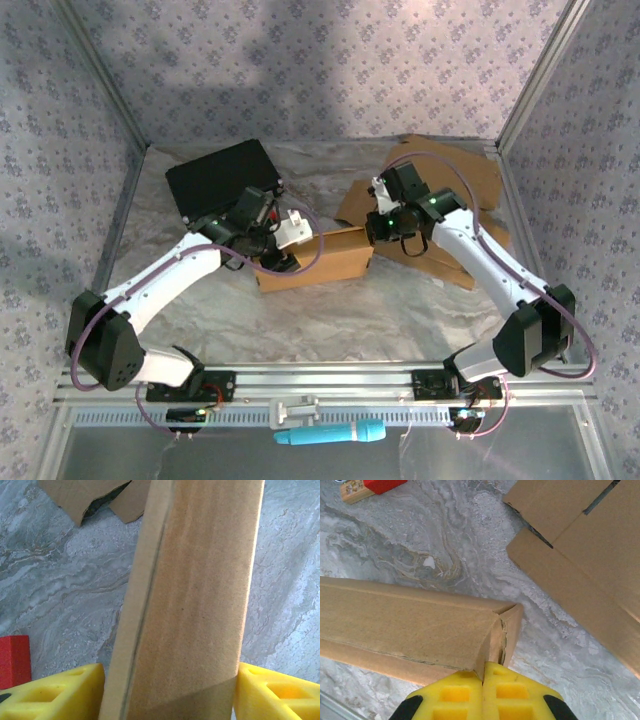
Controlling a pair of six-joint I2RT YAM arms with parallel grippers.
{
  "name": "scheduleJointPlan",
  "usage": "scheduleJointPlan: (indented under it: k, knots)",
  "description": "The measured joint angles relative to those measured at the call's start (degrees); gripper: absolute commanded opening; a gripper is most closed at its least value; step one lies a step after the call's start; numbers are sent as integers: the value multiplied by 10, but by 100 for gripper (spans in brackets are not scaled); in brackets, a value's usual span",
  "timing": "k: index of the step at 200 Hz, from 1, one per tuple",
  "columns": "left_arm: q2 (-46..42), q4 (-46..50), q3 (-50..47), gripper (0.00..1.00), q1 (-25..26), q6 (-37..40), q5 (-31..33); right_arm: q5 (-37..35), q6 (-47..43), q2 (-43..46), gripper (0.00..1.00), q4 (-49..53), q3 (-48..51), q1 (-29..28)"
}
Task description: Fold the paper box
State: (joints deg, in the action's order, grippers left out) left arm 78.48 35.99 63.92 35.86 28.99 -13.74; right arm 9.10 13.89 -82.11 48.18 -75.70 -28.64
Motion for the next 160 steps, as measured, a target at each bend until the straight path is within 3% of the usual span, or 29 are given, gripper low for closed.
scheduleJointPlan:
  k: [92,160]
  knots:
    - [-10,-2,0,69,-1,-18,5,-32,-2,24,0,-21,37,-14]
    - [-124,-14,-2,76,-3,-113,55,-34,1,4,0,12,5,-14]
